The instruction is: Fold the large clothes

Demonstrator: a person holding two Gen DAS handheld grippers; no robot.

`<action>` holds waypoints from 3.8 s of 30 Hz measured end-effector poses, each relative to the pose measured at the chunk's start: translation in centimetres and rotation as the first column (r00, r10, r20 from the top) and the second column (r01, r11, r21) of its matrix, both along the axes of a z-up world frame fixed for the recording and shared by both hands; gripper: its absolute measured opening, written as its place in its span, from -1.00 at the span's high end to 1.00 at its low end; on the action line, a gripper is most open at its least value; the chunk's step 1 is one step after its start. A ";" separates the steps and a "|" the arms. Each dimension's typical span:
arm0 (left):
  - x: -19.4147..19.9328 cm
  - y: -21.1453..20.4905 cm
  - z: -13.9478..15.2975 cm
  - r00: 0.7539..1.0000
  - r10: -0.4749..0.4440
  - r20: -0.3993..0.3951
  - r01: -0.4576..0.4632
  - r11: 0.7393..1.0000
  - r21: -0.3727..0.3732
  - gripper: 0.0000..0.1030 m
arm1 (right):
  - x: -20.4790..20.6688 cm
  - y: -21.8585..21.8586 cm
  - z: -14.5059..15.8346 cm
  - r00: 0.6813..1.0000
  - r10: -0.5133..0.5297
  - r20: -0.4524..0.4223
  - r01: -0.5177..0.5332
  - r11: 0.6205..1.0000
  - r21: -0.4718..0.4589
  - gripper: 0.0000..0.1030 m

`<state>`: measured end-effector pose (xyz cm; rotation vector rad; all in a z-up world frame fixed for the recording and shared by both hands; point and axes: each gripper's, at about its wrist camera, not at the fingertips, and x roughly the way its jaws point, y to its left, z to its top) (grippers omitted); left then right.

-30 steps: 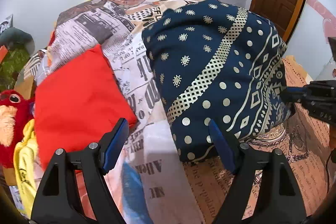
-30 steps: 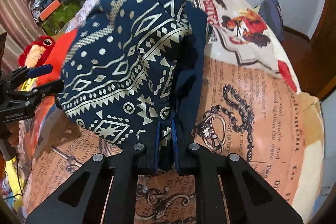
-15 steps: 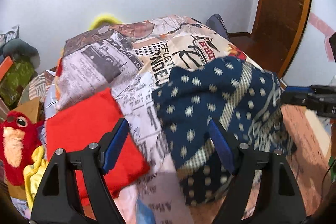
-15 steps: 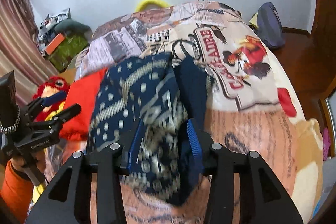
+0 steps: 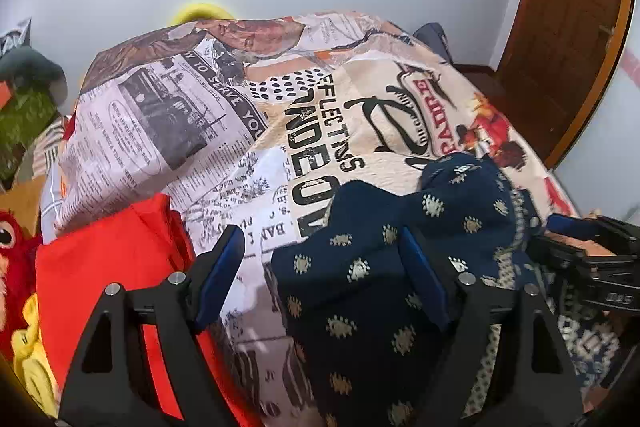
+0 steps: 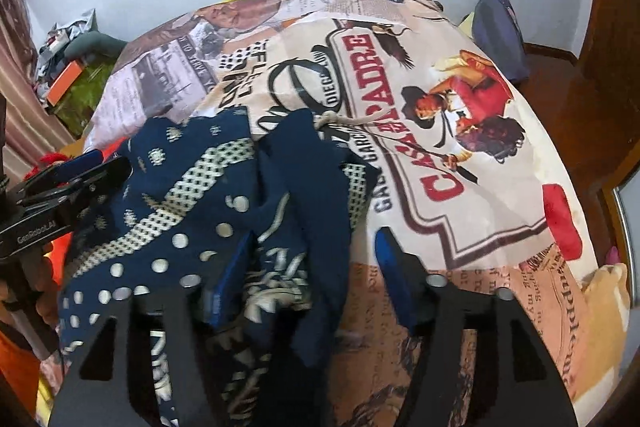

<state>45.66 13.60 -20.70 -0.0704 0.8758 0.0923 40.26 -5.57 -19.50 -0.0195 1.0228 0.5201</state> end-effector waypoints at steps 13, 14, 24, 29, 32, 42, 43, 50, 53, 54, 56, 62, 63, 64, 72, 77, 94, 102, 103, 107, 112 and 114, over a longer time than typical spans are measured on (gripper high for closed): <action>-4.3 -0.9 3.6 0.999 -0.023 0.024 0.020 0.996 0.085 -0.54 | -2.1 -0.3 4.2 1.000 0.018 0.019 -0.019 1.000 0.025 -0.23; -5.0 -1.0 4.0 0.999 -0.032 0.027 0.030 0.997 0.077 -0.54 | -2.7 -0.3 4.8 0.999 0.030 0.030 -0.031 0.999 0.033 -0.24; -7.2 1.2 0.2 0.978 -0.152 -0.146 0.087 0.923 -0.376 -0.54 | -3.5 -2.2 1.3 0.986 0.069 -0.151 -0.047 0.988 0.144 -0.41; -6.3 2.0 -2.5 0.974 -0.159 -0.163 0.055 0.859 -0.510 -0.76 | -1.7 -4.1 -2.3 0.955 0.073 -0.288 0.010 0.961 0.278 -0.41; -5.4 2.4 -3.9 0.972 -0.155 -0.179 0.022 0.812 -0.584 -0.83 | -0.5 -3.9 -3.3 0.939 0.100 -0.329 0.014 0.945 0.327 -0.41; -3.0 2.2 -5.7 0.965 -0.172 -0.200 -0.002 0.752 -0.660 -0.90 | 1.9 -0.7 -4.9 0.919 0.161 -0.360 -0.024 0.934 0.356 -0.54; -2.9 2.2 -5.7 0.965 -0.171 -0.198 -0.001 0.753 -0.658 -0.90 | 1.7 -0.7 -4.7 0.918 0.163 -0.362 -0.025 0.933 0.358 -0.53; -3.9 1.7 -3.6 0.970 -0.183 -0.158 0.051 0.794 -0.606 -0.44 | 1.0 -0.5 -3.2 0.910 0.169 -0.379 -0.012 0.923 0.384 0.25; -4.6 1.9 -1.8 0.973 -0.178 -0.143 0.060 0.803 -0.593 -0.34 | 0.6 0.0 -1.5 0.920 0.173 -0.352 -0.038 0.933 0.359 0.38; -4.9 2.0 -1.2 0.975 -0.174 -0.137 0.061 0.805 -0.590 -0.32 | 0.2 0.5 -0.7 0.924 0.173 -0.340 -0.049 0.938 0.344 0.40; -5.4 2.6 0.3 0.980 -0.161 -0.113 0.065 0.808 -0.585 -0.32 | -0.1 1.3 0.8 0.929 0.173 -0.326 -0.057 0.940 0.336 0.41; -9.0 6.1 6.6 0.993 -0.114 0.006 0.099 0.824 -0.558 -0.32 | -1.5 4.9 6.4 0.950 0.219 -0.221 -0.130 0.924 0.359 0.41; -9.8 7.1 7.8 0.994 -0.103 0.026 0.100 0.830 -0.549 -0.32 | -1.9 5.9 7.5 0.952 0.231 -0.200 -0.147 0.921 0.361 0.41; -10.2 7.7 8.4 0.995 -0.095 0.036 0.099 0.833 -0.544 -0.32 | -2.1 6.7 8.2 0.953 0.239 -0.186 -0.160 0.918 0.364 0.41; -14.5 15.5 11.7 0.997 0.000 0.079 0.039 0.867 -0.497 -0.32 | -4.3 13.3 10.6 0.937 0.330 -0.117 -0.259 0.878 0.402 0.40; -15.9 20.4 9.6 0.997 0.069 0.045 -0.037 0.863 -0.503 -0.32 | -4.2 18.4 8.4 0.913 0.380 -0.149 -0.293 0.865 0.408 0.40; -14.7 28.8 -5.2 0.974 0.183 -0.136 -0.226 0.843 -0.489 -0.56 | -2.2 28.2 -4.3 0.880 0.371 -0.298 -0.312 0.922 0.228 0.17; -18.2 25.7 -2.2 0.973 0.207 -0.099 -0.228 0.928 -0.296 -0.61 | -4.8 24.5 -2.0 0.915 0.363 -0.176 -0.360 0.932 0.050 -0.22; -18.7 25.3 -1.8 0.973 0.209 -0.097 -0.227 0.935 -0.274 -0.61 | -4.9 23.9 -1.6 0.922 0.351 -0.165 -0.350 0.936 0.035 -0.22; -21.1 22.8 0.2 0.974 0.204 -0.098 -0.218 0.961 -0.169 -0.60 | -6.0 21.8 0.2 0.939 0.324 -0.116 -0.327 0.945 -0.008 -0.22; -24.2 19.7 4.4 0.979 0.201 -0.030 -0.203 0.975 -0.087 -0.60 | -8.2 20.3 4.3 0.948 0.316 -0.042 -0.315 0.949 0.028 -0.22; -25.6 18.7 6.8 0.979 0.204 0.025 -0.201 0.976 -0.081 -0.60 | -9.8 19.1 7.3 0.949 0.313 0.028 -0.314 0.948 0.053 -0.22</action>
